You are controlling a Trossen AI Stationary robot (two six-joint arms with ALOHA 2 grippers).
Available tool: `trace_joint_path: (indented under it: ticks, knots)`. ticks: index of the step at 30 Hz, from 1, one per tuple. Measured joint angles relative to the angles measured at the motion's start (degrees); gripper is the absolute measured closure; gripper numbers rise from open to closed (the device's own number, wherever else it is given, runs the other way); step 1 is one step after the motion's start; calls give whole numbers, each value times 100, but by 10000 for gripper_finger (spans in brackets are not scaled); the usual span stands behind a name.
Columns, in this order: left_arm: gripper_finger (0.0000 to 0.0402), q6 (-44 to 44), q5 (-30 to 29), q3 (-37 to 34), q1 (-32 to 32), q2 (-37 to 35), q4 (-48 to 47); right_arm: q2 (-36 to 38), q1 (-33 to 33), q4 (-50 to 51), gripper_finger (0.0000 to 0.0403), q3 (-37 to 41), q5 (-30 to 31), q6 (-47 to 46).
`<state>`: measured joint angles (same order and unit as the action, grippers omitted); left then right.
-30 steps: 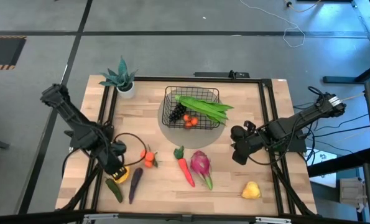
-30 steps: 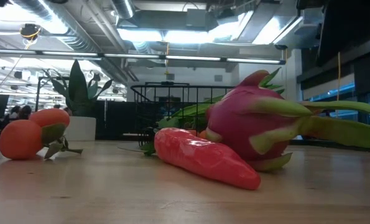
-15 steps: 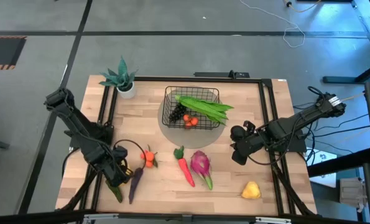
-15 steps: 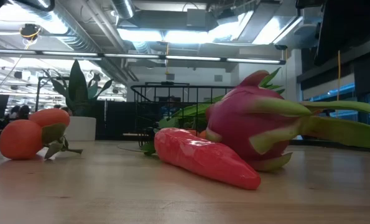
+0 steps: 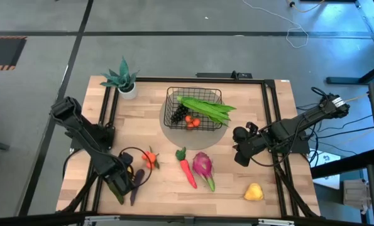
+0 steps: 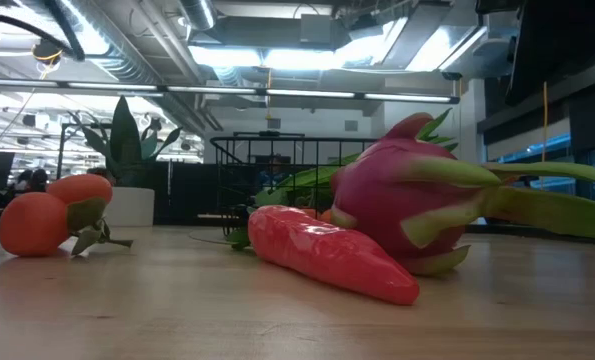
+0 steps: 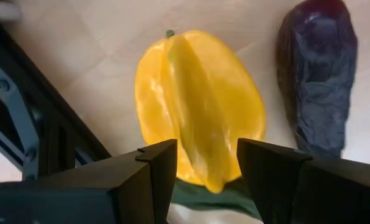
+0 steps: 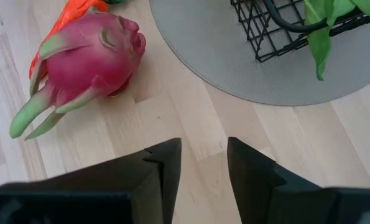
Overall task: Build produce basket
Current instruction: Put the starfruit into the wire basket
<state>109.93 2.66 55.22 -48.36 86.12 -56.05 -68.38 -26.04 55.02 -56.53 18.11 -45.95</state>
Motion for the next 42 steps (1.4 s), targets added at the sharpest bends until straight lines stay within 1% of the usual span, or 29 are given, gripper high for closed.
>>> trace_joint_path:
  ticks: [3, 6, 9, 12, 16, 17, 21, 25, 26, 28, 30, 32, 36, 37, 38, 39, 41, 42]
  knots:
    - [245, -87, -7, 0, 0, 191, -2, 0, 0, 1, 283, 0, -1, -2]
    - [246, 277, 49, 10, 0, 337, 48, 0, 0, 2, 283, 0, -4, -2]
    - [263, 382, 86, 17, -1, 349, 182, 0, 0, 2, 283, 0, -7, -3]
    - [305, 394, 96, 20, 40, 325, 296, -2, 0, 2, 283, 0, 2, -1]
    - [378, 392, 2, 6, 48, 196, 279, -2, 0, -2, 283, 0, 71, -2]
    - [386, 374, -66, 0, 52, 160, 281, -2, -2, -1, 283, 0, 91, 0]
    - [390, -135, -108, -9, 217, -193, 127, -2, -4, -4, 283, 0, 185, 58]
    - [397, -273, -128, -7, 433, -774, -382, -2, -4, -46, 283, 0, 193, 126]
    - [397, -348, -203, -9, 496, -936, -506, -2, -4, -48, 283, 0, 192, 125]
    - [398, -622, -582, -7, 646, -1285, -503, -2, -4, -48, 283, 0, 192, 129]
    - [398, -1139, -1274, -7, 823, -1654, -326, -2, -4, -49, 283, 0, 192, 133]
    - [398, -2022, -2108, -7, 1047, -1987, 117, -2, -4, -49, 283, 0, 192, 140]
    - [398, -4368, -3887, -1, 1652, -2451, 1394, -2, -4, -48, 283, 0, 192, 144]
    - [398, -4939, -4244, 2, 1845, -2501, 1753, -2, -4, -48, 283, 0, 190, 144]
    - [398, -5474, -4475, 4, 2058, -2524, 2101, -2, -4, -47, 283, 0, 192, 144]
    - [398, -6040, -4575, 4, 2300, -2520, 2489, -2, -4, -46, 283, 0, 190, 144]
    - [398, -7044, -4509, 4, 2808, -2453, 3206, -2, -4, -46, 283, 0, 190, 155]
    - [398, -7487, -4334, 6, 3070, -2381, 3560, -2, -4, -46, 283, 0, 190, 162]
